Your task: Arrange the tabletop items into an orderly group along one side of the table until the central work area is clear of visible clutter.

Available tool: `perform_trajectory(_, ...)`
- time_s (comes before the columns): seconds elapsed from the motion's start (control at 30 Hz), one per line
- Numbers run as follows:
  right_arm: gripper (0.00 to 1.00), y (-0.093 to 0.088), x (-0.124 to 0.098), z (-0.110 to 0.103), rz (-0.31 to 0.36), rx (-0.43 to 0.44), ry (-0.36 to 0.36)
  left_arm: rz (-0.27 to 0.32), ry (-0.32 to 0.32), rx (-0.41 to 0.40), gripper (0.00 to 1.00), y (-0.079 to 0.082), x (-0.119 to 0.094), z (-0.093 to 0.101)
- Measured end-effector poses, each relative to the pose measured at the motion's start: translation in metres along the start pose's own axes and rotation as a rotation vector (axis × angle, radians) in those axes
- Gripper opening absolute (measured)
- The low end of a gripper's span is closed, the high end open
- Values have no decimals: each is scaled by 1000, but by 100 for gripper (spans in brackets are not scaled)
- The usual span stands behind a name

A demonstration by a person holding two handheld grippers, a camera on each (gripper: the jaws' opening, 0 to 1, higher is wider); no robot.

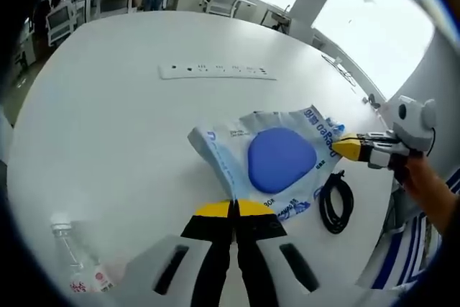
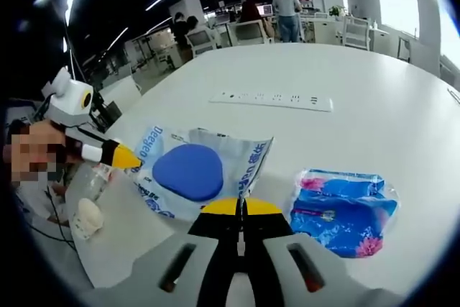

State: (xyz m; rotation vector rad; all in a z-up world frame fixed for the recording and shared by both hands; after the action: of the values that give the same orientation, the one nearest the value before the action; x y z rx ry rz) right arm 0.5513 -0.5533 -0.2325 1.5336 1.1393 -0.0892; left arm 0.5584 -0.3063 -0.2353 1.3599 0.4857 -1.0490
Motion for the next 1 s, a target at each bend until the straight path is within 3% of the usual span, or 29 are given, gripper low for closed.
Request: perform_trajectory(1.0, 0, -15, 16, 14, -52, 12, -27, -23, -27, -16, 0, -7, 26, -4)
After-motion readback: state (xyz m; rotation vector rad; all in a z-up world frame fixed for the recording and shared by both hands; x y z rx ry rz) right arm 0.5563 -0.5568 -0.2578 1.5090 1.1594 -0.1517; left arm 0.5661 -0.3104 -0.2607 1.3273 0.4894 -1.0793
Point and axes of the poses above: the point that each gripper's makers call its tool centre point, and the gripper's own axes: x roughly forward along the fingers, z roughly to its right, y roughly out of its top, the point moved 8 cm from there along -x, roughly backward along the fingers, and after that the axes turned 10 degrees about y, right-handed, at the moved point
